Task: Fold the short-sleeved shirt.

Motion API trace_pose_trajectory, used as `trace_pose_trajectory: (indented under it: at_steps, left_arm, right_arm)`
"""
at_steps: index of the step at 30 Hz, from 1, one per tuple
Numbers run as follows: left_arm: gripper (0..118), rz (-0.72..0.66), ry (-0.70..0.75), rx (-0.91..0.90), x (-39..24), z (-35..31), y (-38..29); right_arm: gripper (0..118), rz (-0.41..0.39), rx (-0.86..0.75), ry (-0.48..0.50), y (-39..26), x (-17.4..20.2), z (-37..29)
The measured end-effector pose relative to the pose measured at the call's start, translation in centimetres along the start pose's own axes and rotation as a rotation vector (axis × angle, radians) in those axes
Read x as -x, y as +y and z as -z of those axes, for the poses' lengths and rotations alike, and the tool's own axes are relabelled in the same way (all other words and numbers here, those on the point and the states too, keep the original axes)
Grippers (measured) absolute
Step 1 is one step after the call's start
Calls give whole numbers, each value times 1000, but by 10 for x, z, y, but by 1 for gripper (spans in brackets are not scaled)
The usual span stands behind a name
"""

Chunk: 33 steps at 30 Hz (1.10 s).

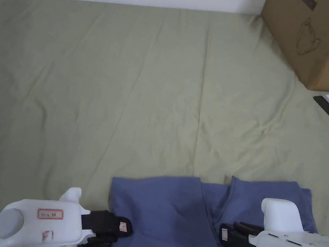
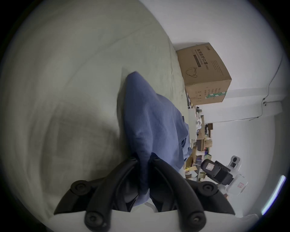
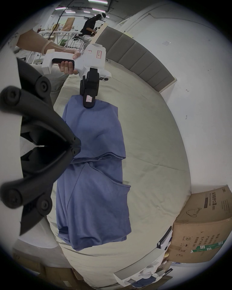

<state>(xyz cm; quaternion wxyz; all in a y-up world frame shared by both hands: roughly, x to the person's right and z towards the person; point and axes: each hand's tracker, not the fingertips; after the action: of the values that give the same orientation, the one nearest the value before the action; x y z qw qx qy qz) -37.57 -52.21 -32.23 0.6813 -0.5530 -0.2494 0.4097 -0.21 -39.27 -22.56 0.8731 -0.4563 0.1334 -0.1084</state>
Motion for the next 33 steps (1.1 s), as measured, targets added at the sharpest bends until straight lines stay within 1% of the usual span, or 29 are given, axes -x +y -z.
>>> trace_pose_trajectory:
  at_steps: [1, 4, 8, 11, 14, 17, 21, 23, 26, 29, 31, 33]
  left_arm:
    - [8, -18, -32, -17, 1, -4, 1]
    - [8, -35, -67, -14, -2, -14, -2]
    - [7, -22, -56, -11, 4, -30, -2]
    - [7, -38, -80, -15, 16, -43, 1]
    - [7, -9, -39, -51, 20, -65, 4]
    - [7, -10, -4, -81, 26, -92, 11]
    - [7, 7, 112, -154, 27, -137, 16]
    - [7, 1, 143, -172, 20, -152, 12]
    - [7, 33, 192, -185, 5, -161, 7]
    - [7, 60, 212, -196, -19, -154, 1]
    - [7, 64, 250, -196, -43, -146, 1]
    - [7, 91, 245, -199, -70, -138, -2]
  right_arm:
    - [0, -2, 3, -3, 0, 2, 0]
    - [0, -10, 3, -8, -1, 4, -2]
    - [0, -16, 9, -26, 0, 5, -2]
    - [0, -9, 6, -27, 0, 6, -3]
    - [0, -13, 4, -28, -1, 8, -4]
    - [0, -17, 4, -26, -2, 9, -5]
    - [0, -6, 1, -10, -5, 6, -5]
    - [0, -5, 1, -7, -7, 4, -4]
    - [0, 2, 2, 5, -10, 3, -3]
    - [0, 15, -4, 19, -14, 1, -6]
    - [0, 29, -8, 27, -16, -4, -7]
    - [0, 39, -14, 26, -18, -10, -10]
